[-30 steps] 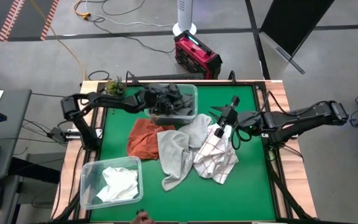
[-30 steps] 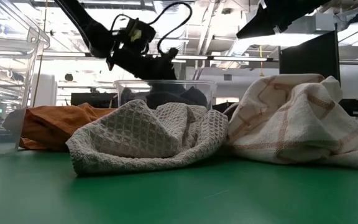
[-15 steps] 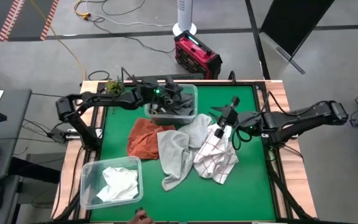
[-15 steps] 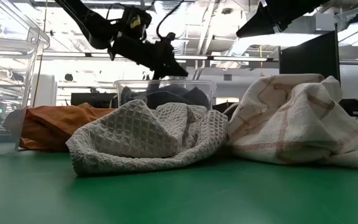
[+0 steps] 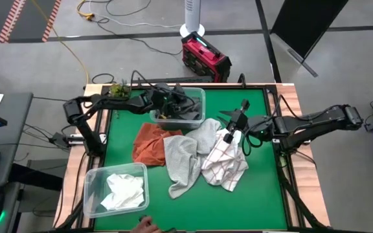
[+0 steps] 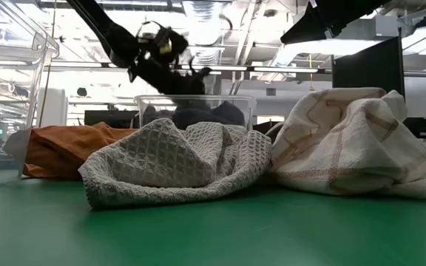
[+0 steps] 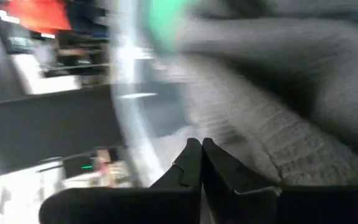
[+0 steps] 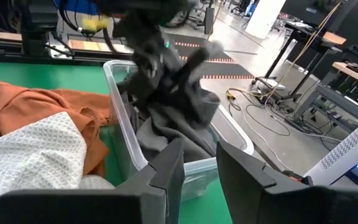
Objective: Sort towels by color in basket
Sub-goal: Adjust the gray towel into the top transparent bin, then put the top orange towel into the top transparent bin
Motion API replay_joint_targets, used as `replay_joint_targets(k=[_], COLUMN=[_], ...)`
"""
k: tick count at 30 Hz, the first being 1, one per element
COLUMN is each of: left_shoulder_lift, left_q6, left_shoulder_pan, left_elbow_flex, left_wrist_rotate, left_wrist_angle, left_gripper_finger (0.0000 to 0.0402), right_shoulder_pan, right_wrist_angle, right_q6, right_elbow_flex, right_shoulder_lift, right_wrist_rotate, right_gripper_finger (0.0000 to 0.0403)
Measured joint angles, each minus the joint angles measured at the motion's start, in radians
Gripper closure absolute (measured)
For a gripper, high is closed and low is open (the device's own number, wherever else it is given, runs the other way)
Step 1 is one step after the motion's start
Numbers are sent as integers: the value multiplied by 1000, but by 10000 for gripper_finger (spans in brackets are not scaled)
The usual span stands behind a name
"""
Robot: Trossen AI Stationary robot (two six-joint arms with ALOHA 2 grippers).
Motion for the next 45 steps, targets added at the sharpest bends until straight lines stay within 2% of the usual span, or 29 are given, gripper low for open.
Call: replay_joint_targets(k=[6,9,13,19,24,32,34,37,42,45], left_shoulder_lift=[-44,-41,12,56,40,-45,-48,-47,48,76], left_q6=[2,3,1,12,99,40,-17,-74,-66,-47], left_shoulder_pan=[-11,29,83,47,11,0,1,-2,3,-4], left_elbow_flex=[0,1,2,4,-1,60,61,62,63,67], left_wrist_rotate=[10,8,-10,-34,-82,-67,-16,112,101,68], left_wrist_angle=[20,68,-20,-98,-13,1,-10,-107,-258,-253], left_gripper_finger=[401,401,401,402,401,401,402,401,401,401], right_shoulder_pan=[3,2,2,-6,-6,2,2,2,2,1], right_wrist_angle=[0,0,2,5,8,8,8,8,7,7], right_q6=[6,7,2,-8,-8,-1,-1,-1,-1,-2], right_elbow_flex=[0,0,0,0,0,0,0,0,0,0], right_shoulder_lift=[0,0,0,0,0,0,0,0,0,0], right_wrist_rotate=[-14,-22,-24,-26,-27,-27,-27,-27,-26,-26], right_gripper_finger=[275,275,275,275,275,275,275,275,275,275])
